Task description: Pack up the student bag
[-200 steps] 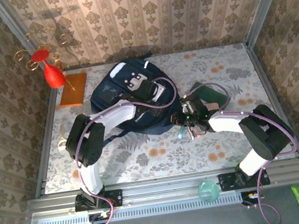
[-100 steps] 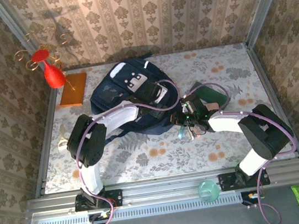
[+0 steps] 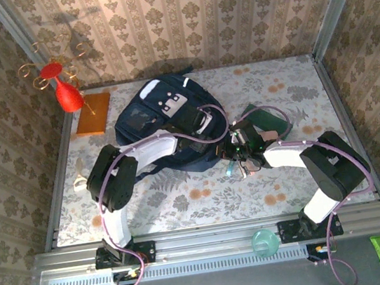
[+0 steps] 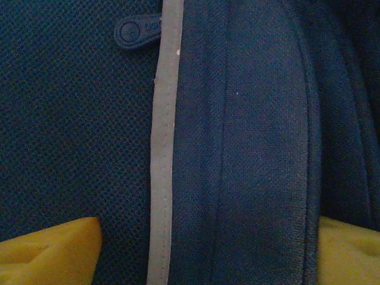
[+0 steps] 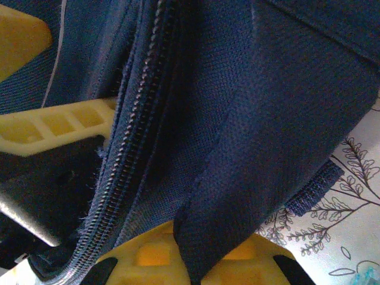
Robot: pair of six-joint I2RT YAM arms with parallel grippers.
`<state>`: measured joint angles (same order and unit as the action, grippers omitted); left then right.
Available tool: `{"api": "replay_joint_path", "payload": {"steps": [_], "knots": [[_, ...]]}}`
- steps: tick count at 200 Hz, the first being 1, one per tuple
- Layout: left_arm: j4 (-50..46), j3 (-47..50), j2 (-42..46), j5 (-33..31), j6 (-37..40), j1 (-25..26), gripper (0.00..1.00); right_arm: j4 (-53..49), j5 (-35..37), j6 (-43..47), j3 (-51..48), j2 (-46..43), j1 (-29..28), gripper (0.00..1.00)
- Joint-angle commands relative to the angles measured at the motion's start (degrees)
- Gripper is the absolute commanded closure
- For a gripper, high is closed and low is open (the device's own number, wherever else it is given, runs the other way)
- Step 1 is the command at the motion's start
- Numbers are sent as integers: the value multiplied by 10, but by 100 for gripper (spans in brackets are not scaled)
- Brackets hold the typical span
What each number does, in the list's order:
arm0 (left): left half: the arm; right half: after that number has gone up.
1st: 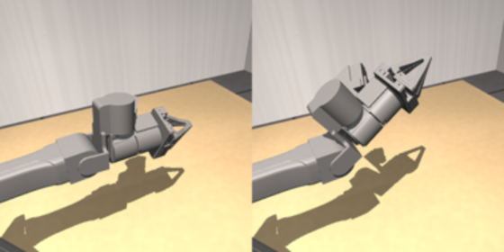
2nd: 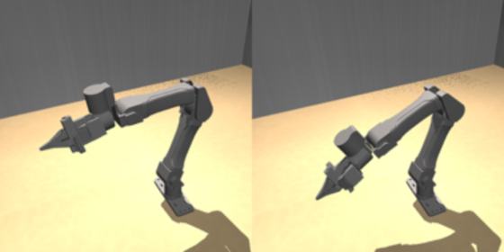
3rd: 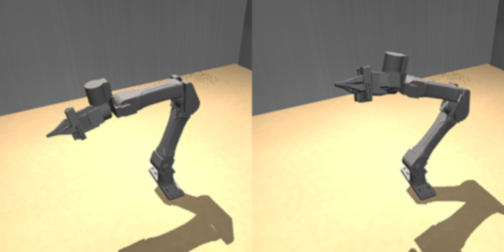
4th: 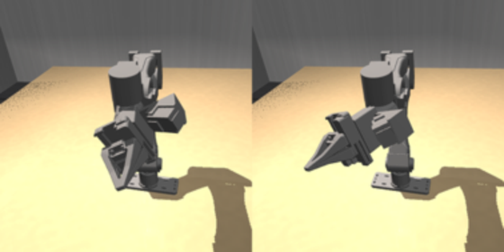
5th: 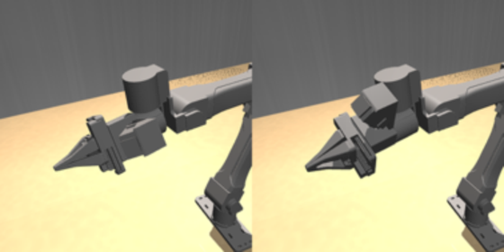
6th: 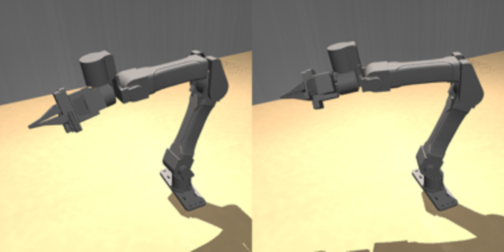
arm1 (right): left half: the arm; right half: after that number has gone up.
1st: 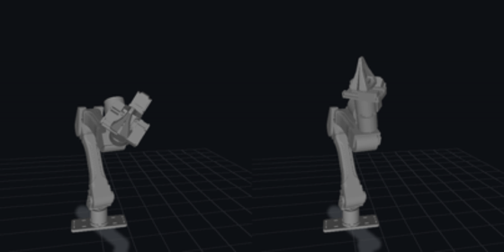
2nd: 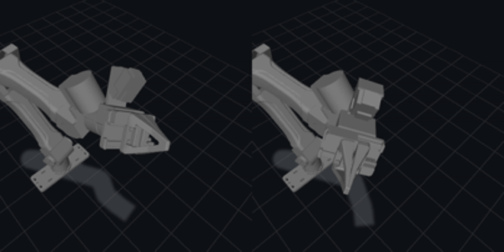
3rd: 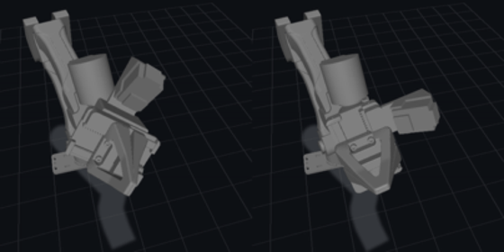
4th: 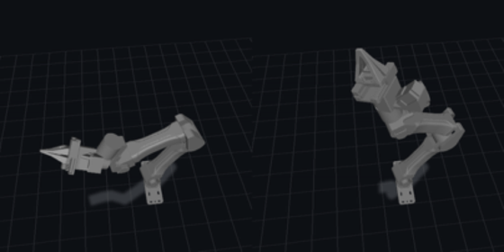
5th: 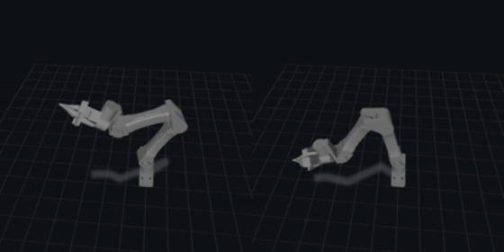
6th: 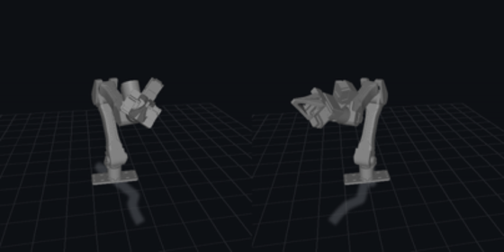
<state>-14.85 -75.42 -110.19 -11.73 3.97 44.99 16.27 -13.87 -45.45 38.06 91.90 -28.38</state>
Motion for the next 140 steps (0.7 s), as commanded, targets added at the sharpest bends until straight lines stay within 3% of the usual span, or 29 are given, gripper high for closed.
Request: {"api": "replay_joint_path", "payload": {"steps": [1, 100, 110, 140], "knots": [[-18, -8, 2, -49, 12, 3, 25, 8, -9, -6, -4, 13, -4, 100], [-9, 22, 86, -56, 52, -17, 96, 18, -12, -14, -7, 15, -7, 100], [-10, 24, 99, -46, 54, -22, 100, 19, -9, -16, -7, 11, -10, 100], [-4, 45, 158, 19, 58, -46, 100, 20, 7, -22, -6, -3, -31, 96]]}}
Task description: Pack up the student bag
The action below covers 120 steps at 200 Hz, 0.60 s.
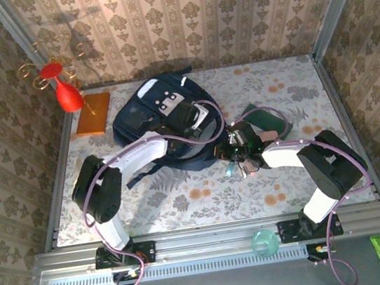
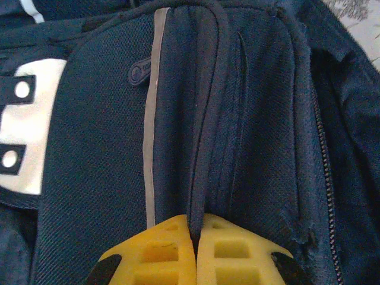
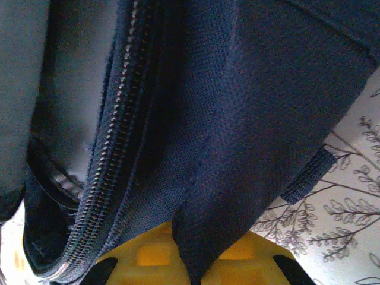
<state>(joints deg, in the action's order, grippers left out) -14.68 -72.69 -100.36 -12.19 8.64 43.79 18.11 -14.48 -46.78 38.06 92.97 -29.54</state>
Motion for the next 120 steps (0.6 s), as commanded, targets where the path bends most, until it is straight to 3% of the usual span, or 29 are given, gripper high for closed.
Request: {"api": "replay_joint_path", "payload": {"steps": [1, 24, 59, 95, 120], "knots": [[-6, 18, 62, 27, 11, -34, 100, 2, 14, -9, -6, -14, -21, 96], [14, 46, 122, 119, 9, -79, 100, -4, 24, -6, 2, -18, -48, 88], [45, 95, 191, 274, 2, -164, 100, -95, 56, 51, 30, -45, -71, 66], [61, 127, 217, 304, -14, -205, 100, -293, 202, 170, 80, -117, -63, 48], [82, 144, 226, 321, -24, -209, 100, -384, 272, 240, 120, -128, -21, 22]]}}
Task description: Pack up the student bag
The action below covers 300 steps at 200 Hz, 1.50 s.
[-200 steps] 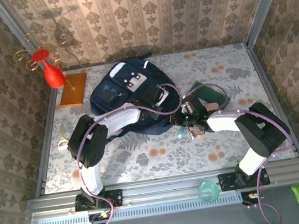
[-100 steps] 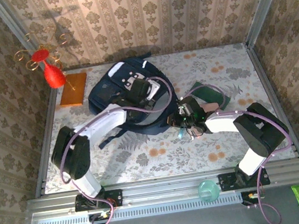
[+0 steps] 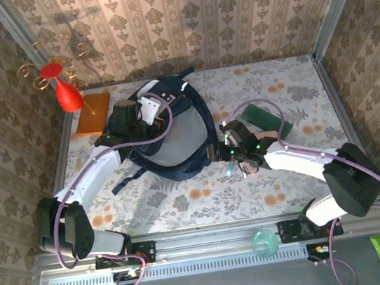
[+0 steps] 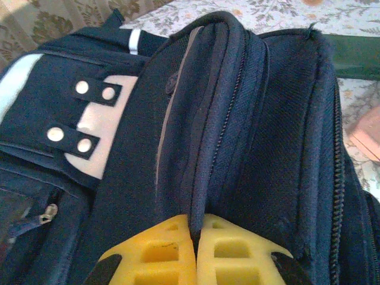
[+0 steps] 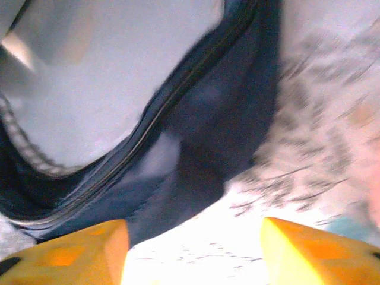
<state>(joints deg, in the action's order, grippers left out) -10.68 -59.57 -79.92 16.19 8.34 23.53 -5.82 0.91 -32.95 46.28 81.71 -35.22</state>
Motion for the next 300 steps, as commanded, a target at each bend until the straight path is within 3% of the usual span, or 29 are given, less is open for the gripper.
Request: {"api": "replay_joint_path", "payload": {"steps": [1, 27, 53, 84, 118, 147, 169, 210, 254, 300], "knots": [[43, 13, 22, 38, -21, -7, 100, -149, 120, 104, 40, -16, 38, 21], [53, 22, 24, 40, -26, -7, 100, -213, 158, 159, 104, 23, 104, 5], [53, 23, 24, 36, -31, -7, 100, -279, 201, 198, 155, 68, 119, 0], [60, 27, 23, 35, -37, -7, 100, -328, 241, 171, 148, 73, 129, 0], [63, 28, 18, 30, -43, -7, 100, -284, 121, 138, 86, 34, 194, 0], [58, 24, 13, 29, -43, -7, 100, -253, 69, 126, 56, 17, 247, 0], [55, 24, 12, 26, -42, -7, 100, -210, -24, 114, 30, 20, 286, 0], [45, 20, 6, 24, -38, -6, 100, -130, -139, 75, 7, 15, 286, 3], [43, 20, 5, 23, -38, -5, 100, -73, -160, 46, 33, 30, 269, 7], [40, 22, 8, 21, -35, -5, 100, -45, -213, 48, 119, 134, 245, 11]]}}
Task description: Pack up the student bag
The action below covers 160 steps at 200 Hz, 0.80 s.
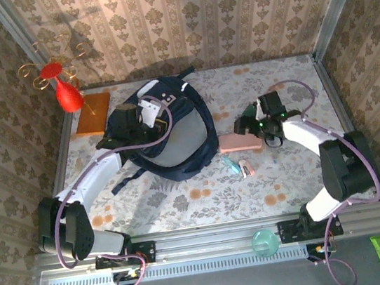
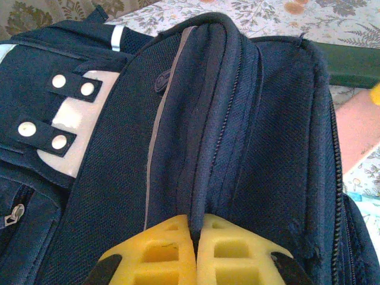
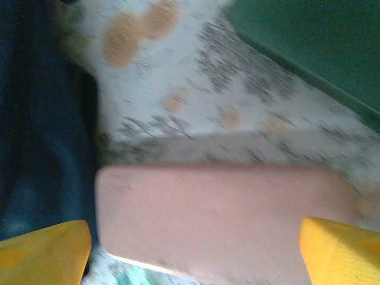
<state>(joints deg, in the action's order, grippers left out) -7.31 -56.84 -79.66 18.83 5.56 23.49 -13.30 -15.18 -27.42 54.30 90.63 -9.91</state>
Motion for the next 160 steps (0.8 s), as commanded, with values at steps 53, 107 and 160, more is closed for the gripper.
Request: {"api": "replay_joint_path", "payload": {"steps": [53, 107, 160], "knots": [[5, -3, 16, -12, -7, -4, 100, -94, 105, 4, -20, -84, -55, 5], [14, -4, 3, -6, -14, -4, 100, -8, 61, -98, -146, -138, -115, 1], [12, -1, 11, -11, -11, -4, 100, 90, 78, -136, -112, -28, -94, 1]]}}
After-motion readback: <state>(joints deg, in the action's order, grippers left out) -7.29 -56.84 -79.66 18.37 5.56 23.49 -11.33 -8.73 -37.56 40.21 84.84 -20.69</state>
